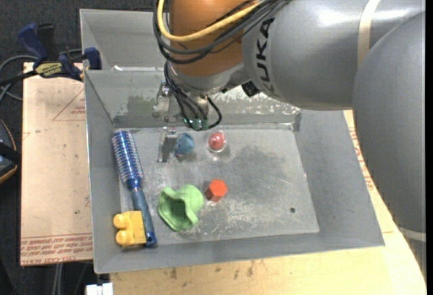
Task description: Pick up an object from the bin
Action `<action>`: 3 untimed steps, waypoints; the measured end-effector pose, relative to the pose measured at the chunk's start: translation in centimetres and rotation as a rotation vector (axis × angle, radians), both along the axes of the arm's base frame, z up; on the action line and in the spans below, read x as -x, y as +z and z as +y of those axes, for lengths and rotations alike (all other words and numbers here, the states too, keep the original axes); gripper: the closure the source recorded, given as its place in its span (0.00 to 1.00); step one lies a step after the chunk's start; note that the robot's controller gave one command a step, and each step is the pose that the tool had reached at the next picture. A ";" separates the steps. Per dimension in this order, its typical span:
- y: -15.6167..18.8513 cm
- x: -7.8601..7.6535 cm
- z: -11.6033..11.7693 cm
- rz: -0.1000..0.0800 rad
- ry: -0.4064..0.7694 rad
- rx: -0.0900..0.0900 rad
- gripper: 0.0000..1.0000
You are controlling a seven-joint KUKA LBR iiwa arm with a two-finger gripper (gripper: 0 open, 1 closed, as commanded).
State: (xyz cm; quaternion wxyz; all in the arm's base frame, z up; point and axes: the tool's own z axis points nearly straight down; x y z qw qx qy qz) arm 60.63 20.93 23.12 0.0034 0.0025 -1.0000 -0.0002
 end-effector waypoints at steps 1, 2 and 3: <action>-15.6 8.5 -3.3 -0.018 -0.216 -0.007 0.00; -13.0 8.1 -5.7 -0.010 -0.257 0.000 0.00; -13.2 8.9 -6.8 -0.006 -0.223 0.001 0.00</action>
Offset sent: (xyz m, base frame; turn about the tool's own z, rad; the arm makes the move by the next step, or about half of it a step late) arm -0.0893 -0.0355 -0.1612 0.2174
